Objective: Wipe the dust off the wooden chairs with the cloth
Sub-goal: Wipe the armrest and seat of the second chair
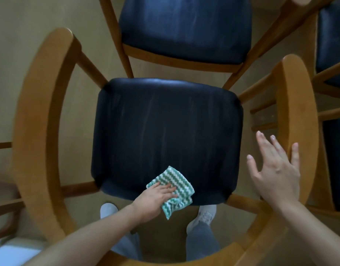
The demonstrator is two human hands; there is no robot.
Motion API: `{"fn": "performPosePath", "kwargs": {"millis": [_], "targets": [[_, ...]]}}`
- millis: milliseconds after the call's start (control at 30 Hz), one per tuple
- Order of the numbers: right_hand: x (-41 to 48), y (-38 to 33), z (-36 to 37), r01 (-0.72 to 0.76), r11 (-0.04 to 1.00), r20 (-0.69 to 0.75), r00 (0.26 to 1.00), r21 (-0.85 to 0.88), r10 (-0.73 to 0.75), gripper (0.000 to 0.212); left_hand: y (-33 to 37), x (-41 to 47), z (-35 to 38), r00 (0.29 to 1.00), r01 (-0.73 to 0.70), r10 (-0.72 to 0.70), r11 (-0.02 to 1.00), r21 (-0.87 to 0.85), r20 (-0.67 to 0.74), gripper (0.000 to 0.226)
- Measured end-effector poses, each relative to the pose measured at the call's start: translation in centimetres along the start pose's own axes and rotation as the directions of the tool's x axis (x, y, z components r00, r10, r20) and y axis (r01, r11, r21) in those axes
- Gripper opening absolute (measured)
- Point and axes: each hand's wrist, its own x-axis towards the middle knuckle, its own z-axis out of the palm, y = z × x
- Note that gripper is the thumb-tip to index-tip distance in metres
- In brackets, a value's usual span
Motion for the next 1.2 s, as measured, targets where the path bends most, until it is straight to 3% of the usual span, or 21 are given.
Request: {"fn": "performPosePath", "kwargs": {"millis": [233,433,533,633,733,833,900,967,1067,1133,1200], "targets": [[0.0,0.1,0.1,0.004,1.000,0.004,1.000,0.001,-0.004,0.065,0.4,-1.7,1.0,0.995,0.030,-0.030,1.000,-0.002,0.098,0.054],[0.0,0.1,0.1,0.011,1.000,0.009,1.000,-0.001,-0.011,0.064,-0.2,-2.4,1.4,0.906,0.172,-0.127,0.982,-0.077,0.404,0.040],[0.1,0.1,0.1,0.004,1.000,0.007,1.000,-0.004,-0.004,0.064,-0.3,-2.0,0.8,0.898,0.251,-0.183,0.960,-0.125,0.399,0.043],[0.0,0.1,0.1,0.000,1.000,0.011,1.000,-0.007,0.000,0.063,1.2,-1.6,-0.9,0.921,0.228,-0.134,0.947,-0.228,0.366,0.040],[0.0,0.1,0.1,0.002,1.000,0.004,1.000,-0.004,-0.002,0.063,1.4,0.2,-4.5,0.965,0.212,-0.136,0.906,-0.365,0.223,0.042],[0.0,0.1,0.1,0.004,1.000,0.002,1.000,-0.006,-0.004,0.064,-0.2,3.7,-10.7,0.985,0.092,-0.151,0.860,-0.503,-0.079,0.038],[0.0,0.1,0.0,0.007,1.000,0.004,1.000,-0.008,-0.007,0.063,-2.2,6.3,-15.6,0.946,-0.005,-0.138,0.898,-0.439,-0.293,0.038],[0.0,0.0,-0.1,0.003,1.000,0.002,1.000,-0.004,-0.003,0.063,-4.5,9.4,-20.3,0.877,-0.048,-0.083,0.965,-0.258,-0.473,0.046],[0.0,0.1,0.1,0.005,1.000,-0.005,1.000,-0.005,-0.005,0.061,-8.0,14.0,-24.1,0.772,0.091,-0.098,0.995,-0.044,-0.628,0.053],[0.1,0.2,0.2,0.002,1.000,-0.008,1.000,-0.012,-0.002,0.061,-10.0,16.2,-23.7,0.720,0.240,-0.209,0.970,-0.044,-0.662,0.056],[0.1,0.2,0.2,-0.003,1.000,-0.006,1.000,-0.020,0.003,0.061,-11.2,16.8,-21.3,0.727,0.336,-0.306,0.939,-0.070,-0.614,0.062]]}}
